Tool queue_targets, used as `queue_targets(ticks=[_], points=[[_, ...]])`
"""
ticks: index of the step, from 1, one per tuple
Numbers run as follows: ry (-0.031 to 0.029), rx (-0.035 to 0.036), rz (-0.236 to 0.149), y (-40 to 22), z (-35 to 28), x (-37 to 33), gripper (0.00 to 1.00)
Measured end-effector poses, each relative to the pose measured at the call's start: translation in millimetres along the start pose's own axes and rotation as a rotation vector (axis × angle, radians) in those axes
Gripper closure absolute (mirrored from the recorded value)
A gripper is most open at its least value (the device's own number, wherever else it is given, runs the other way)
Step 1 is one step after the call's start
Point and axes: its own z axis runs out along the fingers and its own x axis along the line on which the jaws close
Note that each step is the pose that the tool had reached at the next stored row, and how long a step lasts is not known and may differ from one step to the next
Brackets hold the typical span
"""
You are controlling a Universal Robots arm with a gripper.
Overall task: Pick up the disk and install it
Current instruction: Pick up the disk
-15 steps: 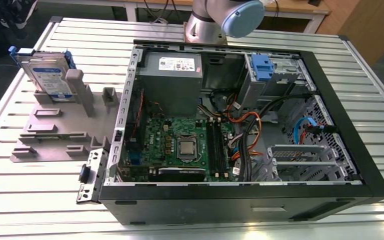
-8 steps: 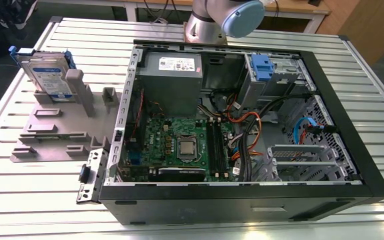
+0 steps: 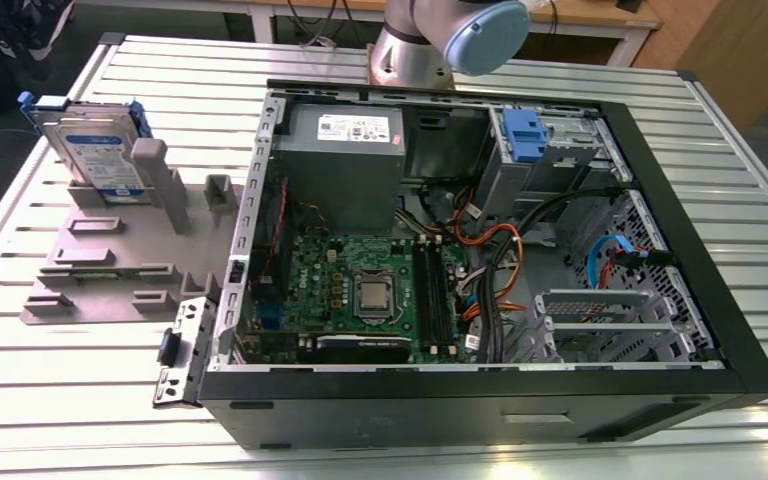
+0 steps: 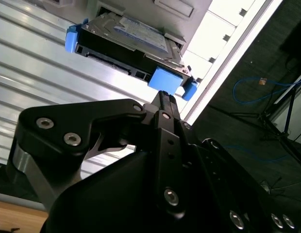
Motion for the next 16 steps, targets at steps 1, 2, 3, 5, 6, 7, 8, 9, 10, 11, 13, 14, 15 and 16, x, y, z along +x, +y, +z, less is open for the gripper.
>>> queue_targets(ticks=[1, 2, 3, 5, 6, 7, 8, 9, 10, 11, 13, 14, 15, 16], points=[[0.0, 0.0004, 0.0, -0.7, 0.0, -0.1, 0.89], [-0.0001, 0.0009, 0.0, -1.4, -0.1, -0.1, 0.89], [-0.0001, 0.0012, 0.0, -2.1, -0.1, -0.2, 0.89], [-0.0001, 0.0015, 0.0, -3.5, -0.2, -0.3, 0.89], [-0.0001, 0.0015, -0.001, -4.3, -0.2, -0.3, 0.89], [-0.0001, 0.0015, -0.001, -4.7, -0.2, -0.4, 0.89], [-0.0001, 0.0016, -0.002, -4.7, -0.2, -0.4, 0.89], [0.0, 0.0016, -0.004, -4.7, -0.2, -0.4, 0.89], [0.0002, 0.0017, -0.008, -4.7, -0.2, -0.3, 0.89], [0.0005, 0.0019, -0.016, -4.7, -0.2, -0.3, 0.89], [0.0019, 0.0028, -0.055, -4.7, -0.1, -0.4, 0.89], [0.0026, 0.0032, -0.073, -4.8, 0.0, -0.4, 0.89], [0.0034, 0.0037, -0.091, -4.8, 0.0, -0.4, 0.89], [0.0041, 0.0041, -0.109, -4.8, 0.0, -0.4, 0.89]])
